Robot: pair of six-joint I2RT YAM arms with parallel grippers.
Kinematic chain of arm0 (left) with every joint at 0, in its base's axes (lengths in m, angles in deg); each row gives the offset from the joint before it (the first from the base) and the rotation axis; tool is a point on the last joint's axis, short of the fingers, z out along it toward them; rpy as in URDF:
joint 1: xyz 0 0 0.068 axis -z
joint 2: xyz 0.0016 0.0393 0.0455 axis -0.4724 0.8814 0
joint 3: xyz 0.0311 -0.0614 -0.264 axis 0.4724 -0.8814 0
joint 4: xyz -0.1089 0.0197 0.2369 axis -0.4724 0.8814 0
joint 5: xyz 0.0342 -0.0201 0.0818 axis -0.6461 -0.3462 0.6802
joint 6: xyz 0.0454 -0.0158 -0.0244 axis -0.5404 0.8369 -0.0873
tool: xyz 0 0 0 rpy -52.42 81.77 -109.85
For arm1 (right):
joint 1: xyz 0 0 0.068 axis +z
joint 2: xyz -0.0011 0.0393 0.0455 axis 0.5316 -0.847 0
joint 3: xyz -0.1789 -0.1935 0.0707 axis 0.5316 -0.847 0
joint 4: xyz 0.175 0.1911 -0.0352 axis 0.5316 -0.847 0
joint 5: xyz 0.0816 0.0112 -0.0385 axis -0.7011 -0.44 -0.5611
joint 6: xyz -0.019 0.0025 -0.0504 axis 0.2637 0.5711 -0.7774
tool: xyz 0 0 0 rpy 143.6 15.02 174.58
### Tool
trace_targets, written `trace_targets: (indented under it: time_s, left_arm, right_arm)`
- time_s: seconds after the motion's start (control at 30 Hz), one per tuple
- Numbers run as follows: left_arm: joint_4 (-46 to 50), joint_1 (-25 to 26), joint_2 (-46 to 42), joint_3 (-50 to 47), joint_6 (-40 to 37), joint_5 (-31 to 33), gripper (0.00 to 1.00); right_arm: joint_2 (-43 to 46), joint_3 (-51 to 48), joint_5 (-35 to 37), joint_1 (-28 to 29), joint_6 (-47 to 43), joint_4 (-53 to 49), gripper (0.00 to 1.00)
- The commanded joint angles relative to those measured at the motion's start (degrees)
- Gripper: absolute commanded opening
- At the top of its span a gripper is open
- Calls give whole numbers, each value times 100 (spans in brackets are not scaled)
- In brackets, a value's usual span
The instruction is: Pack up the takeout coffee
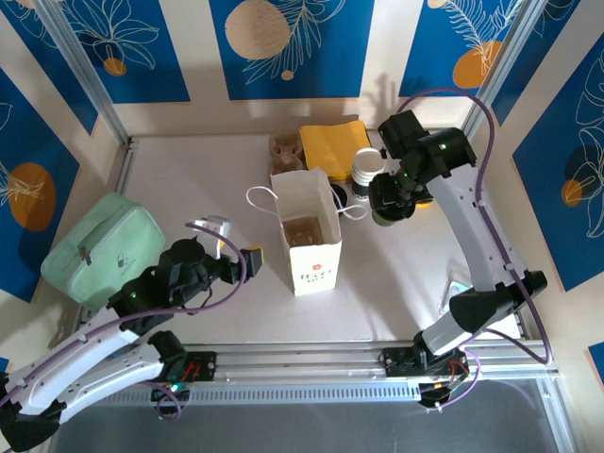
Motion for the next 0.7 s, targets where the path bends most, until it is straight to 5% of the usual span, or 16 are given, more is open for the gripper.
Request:
trace_targets:
  time_s: [0.0,0.67]
  left_arm:
    - [-144,3,-69,-70,23,-60,95]
    - [-143,-5,42,-219,24,-161,95]
  right_arm:
    - [-103,527,-12,138,197,-511,68]
    - [-1077,3455,-54,1399,587,-1154,67]
